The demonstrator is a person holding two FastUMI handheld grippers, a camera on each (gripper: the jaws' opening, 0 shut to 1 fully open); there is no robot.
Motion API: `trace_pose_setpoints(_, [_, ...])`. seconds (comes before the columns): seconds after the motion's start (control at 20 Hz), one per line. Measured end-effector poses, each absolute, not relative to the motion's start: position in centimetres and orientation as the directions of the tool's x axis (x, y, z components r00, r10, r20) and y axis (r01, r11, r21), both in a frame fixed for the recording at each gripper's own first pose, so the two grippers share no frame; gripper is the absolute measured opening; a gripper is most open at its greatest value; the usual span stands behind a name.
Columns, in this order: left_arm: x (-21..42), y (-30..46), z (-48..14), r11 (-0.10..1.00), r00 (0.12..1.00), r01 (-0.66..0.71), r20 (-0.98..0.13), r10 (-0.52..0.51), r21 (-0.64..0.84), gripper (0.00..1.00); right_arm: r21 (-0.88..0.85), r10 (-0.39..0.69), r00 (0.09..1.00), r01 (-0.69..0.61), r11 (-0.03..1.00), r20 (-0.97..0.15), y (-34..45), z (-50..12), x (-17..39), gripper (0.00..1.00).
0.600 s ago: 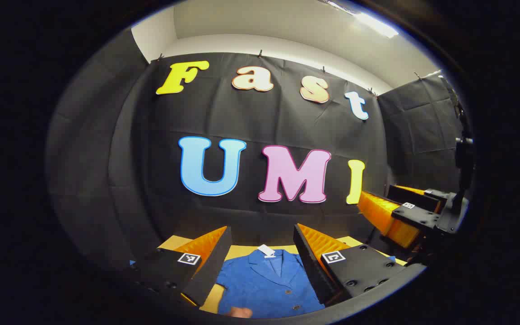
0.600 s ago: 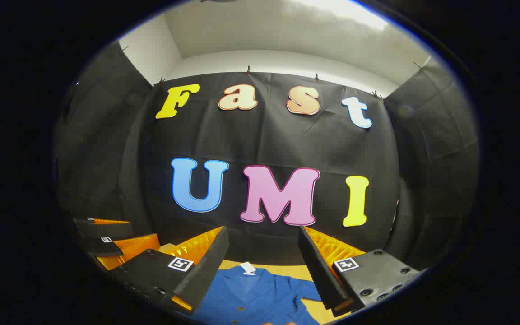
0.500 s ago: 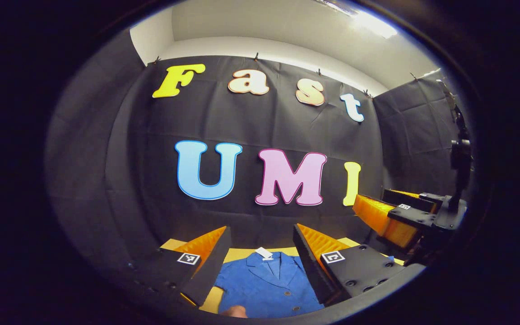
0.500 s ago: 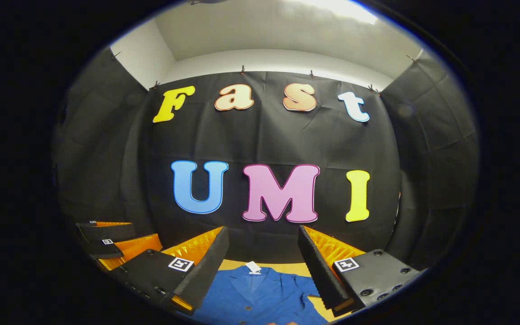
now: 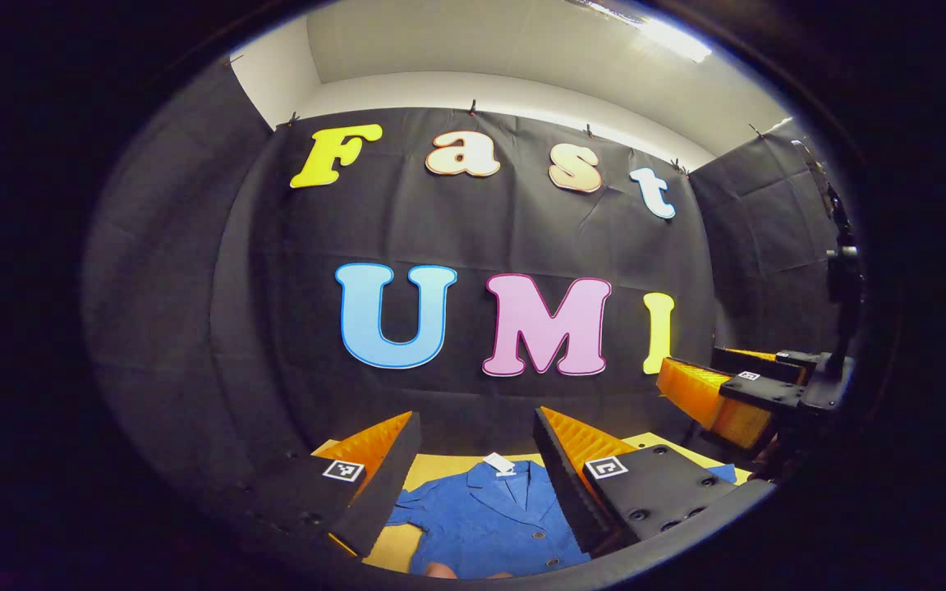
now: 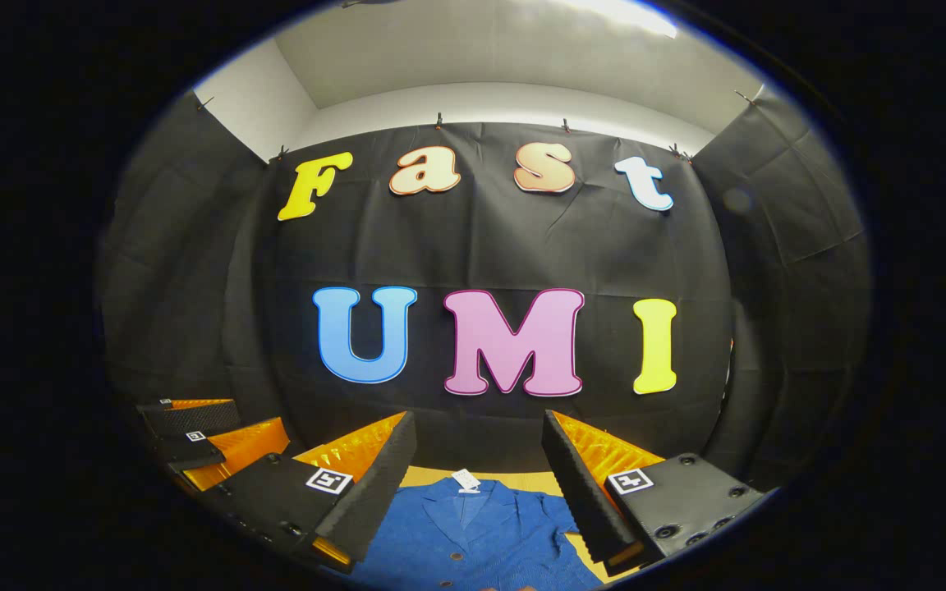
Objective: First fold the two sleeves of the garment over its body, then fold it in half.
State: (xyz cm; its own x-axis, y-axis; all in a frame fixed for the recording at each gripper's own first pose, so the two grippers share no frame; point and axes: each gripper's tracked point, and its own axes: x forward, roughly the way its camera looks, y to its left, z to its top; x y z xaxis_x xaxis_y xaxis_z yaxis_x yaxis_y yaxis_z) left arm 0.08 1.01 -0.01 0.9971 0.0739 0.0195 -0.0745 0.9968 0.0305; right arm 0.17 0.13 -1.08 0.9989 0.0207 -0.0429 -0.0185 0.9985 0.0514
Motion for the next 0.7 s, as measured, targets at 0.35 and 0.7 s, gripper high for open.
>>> trace_pose_setpoints(0.35, [0.1, 1.1, -0.8, 0.997, 0.997, -0.078, -0.009, 0.078, 0.019, 0.8, 0.07, 0.015, 0.998, -0.011, 0.997, -0.053, -0.2, -1.3, 0.4, 0.97])
trace_pose_setpoints(0.7, [0.4, 1.0, -1.0, 0.998, 0.998, -0.061, -0.017, 0.061, 0.034, 0.8, 0.179, 0.016, 0.991, 0.008, 0.984, -0.132, 0.4, -3.0, 0.8, 0.84])
